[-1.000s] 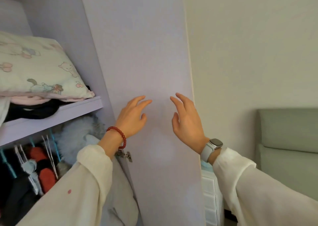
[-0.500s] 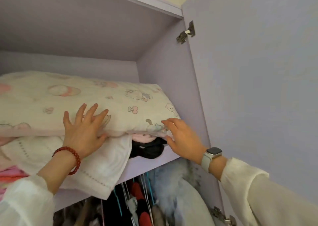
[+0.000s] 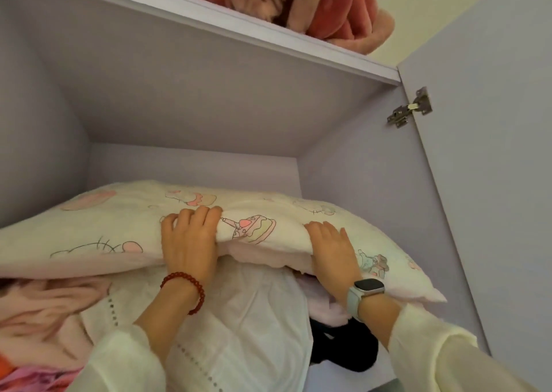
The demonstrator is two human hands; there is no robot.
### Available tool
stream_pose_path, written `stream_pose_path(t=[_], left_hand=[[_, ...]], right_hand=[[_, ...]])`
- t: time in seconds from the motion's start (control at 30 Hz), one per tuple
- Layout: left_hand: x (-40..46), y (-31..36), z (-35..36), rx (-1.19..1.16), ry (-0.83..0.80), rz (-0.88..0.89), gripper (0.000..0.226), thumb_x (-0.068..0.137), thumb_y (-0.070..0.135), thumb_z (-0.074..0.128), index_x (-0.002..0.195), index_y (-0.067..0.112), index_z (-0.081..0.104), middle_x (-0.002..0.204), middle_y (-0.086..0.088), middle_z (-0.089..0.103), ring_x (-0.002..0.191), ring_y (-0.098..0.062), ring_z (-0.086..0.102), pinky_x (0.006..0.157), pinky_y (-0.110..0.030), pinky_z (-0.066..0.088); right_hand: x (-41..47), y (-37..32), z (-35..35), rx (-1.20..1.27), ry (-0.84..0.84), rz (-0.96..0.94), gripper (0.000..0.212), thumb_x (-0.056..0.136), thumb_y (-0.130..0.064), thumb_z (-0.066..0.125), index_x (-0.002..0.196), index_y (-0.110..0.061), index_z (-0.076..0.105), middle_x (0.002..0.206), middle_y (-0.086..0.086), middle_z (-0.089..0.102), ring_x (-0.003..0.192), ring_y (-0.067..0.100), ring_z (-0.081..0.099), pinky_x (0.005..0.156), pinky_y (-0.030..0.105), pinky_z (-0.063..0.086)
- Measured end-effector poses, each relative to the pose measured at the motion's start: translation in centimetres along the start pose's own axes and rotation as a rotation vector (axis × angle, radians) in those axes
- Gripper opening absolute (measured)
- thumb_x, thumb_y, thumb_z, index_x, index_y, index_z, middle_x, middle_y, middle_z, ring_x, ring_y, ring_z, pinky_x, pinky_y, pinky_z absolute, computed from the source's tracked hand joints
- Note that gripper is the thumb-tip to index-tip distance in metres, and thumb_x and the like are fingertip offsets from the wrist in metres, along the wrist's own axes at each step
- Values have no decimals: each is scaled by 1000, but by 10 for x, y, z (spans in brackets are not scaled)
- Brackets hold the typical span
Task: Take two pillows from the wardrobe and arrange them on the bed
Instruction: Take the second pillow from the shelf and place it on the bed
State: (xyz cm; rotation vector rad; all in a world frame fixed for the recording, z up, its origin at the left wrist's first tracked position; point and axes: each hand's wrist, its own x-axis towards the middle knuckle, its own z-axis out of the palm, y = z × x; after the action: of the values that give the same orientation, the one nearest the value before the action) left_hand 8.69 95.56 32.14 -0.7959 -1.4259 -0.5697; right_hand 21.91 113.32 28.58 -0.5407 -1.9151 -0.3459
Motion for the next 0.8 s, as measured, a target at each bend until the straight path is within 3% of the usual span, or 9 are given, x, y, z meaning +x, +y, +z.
stream_pose_path(t=[0.07, 0.13, 0.2, 0.27, 0.47, 0.57, 0.7, 0.8], left_hand=[[20, 6, -12, -29, 113, -26, 47, 55, -20, 61, 93, 7, 65, 81, -12, 68, 72, -33, 59, 75, -45, 42], [41, 14, -30, -68, 225, -59, 42, 62, -16, 58, 96, 9, 64, 84, -12, 68, 74, -33, 59, 77, -43, 36], [58, 24, -52, -124, 328, -79, 38, 65, -10, 53, 95, 10, 63, 83, -11, 68, 74, -33, 58, 78, -40, 29], [71, 37, -76, -175, 404, -61, 35, 67, -4, 48, 95, 10, 63, 85, -10, 68, 76, -32, 60, 78, -38, 28], [87, 88, -144, -213, 510, 7, 35, 68, -12, 52, 95, 7, 64, 82, -12, 68, 76, -32, 61, 78, -37, 31], [87, 122, -176, -239, 541, 19, 32, 70, -10, 52, 94, 8, 64, 78, -11, 67, 73, -32, 61, 75, -36, 31], [76, 171, -215, -337, 475, 34, 31, 72, -8, 51, 95, 9, 64, 75, -11, 66, 70, -32, 60, 73, -36, 30], [55, 216, -238, -443, 382, 61, 34, 71, -6, 45, 95, 8, 65, 74, -12, 65, 69, -32, 59, 71, -36, 29]], right_hand=[[11, 0, -33, 28, 186, -23, 46, 72, 9, 51, 116, -5, 49, 113, 16, 60, 108, 32, 54, 97, 46, 40], [18, 1, -69, 46, 386, -58, 41, 56, 15, 63, 93, -2, 61, 81, 17, 67, 74, 35, 64, 70, 44, 53], [21, 3, -106, 14, 492, -75, 40, 47, 15, 67, 82, -3, 63, 65, 14, 64, 57, 31, 61, 52, 33, 51], [21, 9, -143, -37, 550, -85, 37, 47, 13, 67, 79, -4, 63, 62, 12, 62, 52, 30, 58, 45, 28, 45], [-9, 37, -250, -214, 602, -52, 31, 48, 11, 67, 76, -5, 63, 57, 13, 61, 43, 31, 54, 39, 27, 38], [-38, 55, -301, -255, 567, -54, 28, 58, 10, 64, 82, -3, 64, 61, 16, 63, 47, 34, 55, 42, 31, 37], [-82, 84, -362, -346, 426, -22, 27, 77, 0, 51, 102, -8, 59, 81, 17, 65, 67, 39, 59, 53, 35, 30], [-126, 109, -401, -401, 337, 33, 28, 79, -3, 48, 104, -12, 56, 86, 15, 66, 73, 38, 59, 55, 35, 31]])
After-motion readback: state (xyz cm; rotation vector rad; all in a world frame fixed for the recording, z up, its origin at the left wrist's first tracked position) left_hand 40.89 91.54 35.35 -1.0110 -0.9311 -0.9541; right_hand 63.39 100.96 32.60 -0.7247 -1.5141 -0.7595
